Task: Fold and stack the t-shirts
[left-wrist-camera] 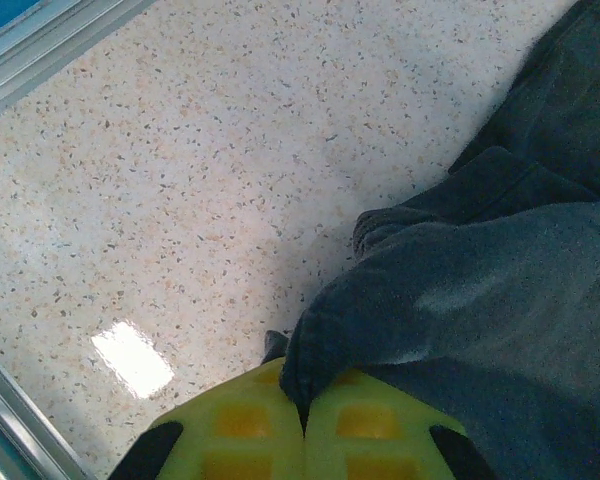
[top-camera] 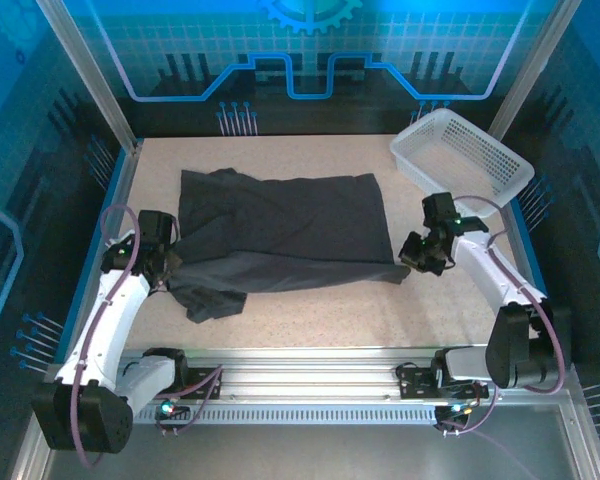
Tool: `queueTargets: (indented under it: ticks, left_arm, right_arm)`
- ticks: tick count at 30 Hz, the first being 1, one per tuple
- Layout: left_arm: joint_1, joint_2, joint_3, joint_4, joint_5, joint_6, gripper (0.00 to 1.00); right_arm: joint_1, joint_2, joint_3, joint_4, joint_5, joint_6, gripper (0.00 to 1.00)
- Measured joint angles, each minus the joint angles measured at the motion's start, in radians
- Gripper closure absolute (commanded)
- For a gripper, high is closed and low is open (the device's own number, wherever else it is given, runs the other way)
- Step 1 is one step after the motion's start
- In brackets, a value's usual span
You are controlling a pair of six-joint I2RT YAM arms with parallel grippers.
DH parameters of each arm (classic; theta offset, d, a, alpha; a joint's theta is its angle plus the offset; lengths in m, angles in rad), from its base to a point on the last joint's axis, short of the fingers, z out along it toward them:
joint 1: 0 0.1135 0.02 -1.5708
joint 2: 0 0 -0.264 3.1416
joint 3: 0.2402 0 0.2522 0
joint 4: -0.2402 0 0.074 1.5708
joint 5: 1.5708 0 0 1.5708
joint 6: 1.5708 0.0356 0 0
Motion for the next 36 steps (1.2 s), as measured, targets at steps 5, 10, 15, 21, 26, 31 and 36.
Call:
queueTargets:
  ticks: [5,10,15,21,26,31,36]
  left_arm:
    - [0.005,0.009,-0.021,0.008,-0.010,0.014,1.00]
    - [0.006,0.025,-0.026,0.013,-0.015,0.018,1.00]
    - [0.006,0.026,-0.043,0.027,-0.015,0.018,1.00]
    - [0.006,0.027,-0.051,0.033,-0.014,0.017,1.00]
    - [0.006,0.026,-0.053,0.034,-0.014,0.017,1.00]
    - [0.006,0.026,-0.053,0.034,-0.013,0.017,1.00]
    - [0.006,0.026,-0.053,0.034,-0.010,0.017,1.00]
  right_arm:
    - [0.023,0.073,-0.120,0.003,-0.060,0.013,0.62]
    - [0.007,0.081,-0.111,0.011,-0.060,0.018,0.53]
    - [0.000,0.148,0.006,0.108,-0.081,-0.012,0.55]
    - [0.005,0.285,0.023,0.187,-0.109,-0.036,0.57]
    - [0.005,0.293,0.011,0.204,-0.124,-0.049,0.60]
    - [0.014,0.309,0.011,0.218,-0.133,-0.050,0.62]
    - [0.027,0.317,0.011,0.225,-0.139,-0.050,0.65]
